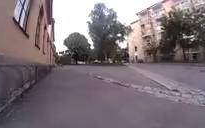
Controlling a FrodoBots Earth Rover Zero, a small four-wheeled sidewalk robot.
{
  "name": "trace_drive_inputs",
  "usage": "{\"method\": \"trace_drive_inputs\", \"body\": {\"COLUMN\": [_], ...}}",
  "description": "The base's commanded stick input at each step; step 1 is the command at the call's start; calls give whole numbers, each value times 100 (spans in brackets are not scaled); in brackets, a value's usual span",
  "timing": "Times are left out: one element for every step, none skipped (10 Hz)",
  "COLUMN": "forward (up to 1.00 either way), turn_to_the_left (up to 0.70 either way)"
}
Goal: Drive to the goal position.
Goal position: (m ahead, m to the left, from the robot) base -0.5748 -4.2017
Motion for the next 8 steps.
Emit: {"method": "trace_drive_inputs", "body": {"forward": [50, 50, 50, 50, 50, 50, 50, 50], "turn_to_the_left": [22, 16, 10, 3, -1, -1, -1, 12]}}
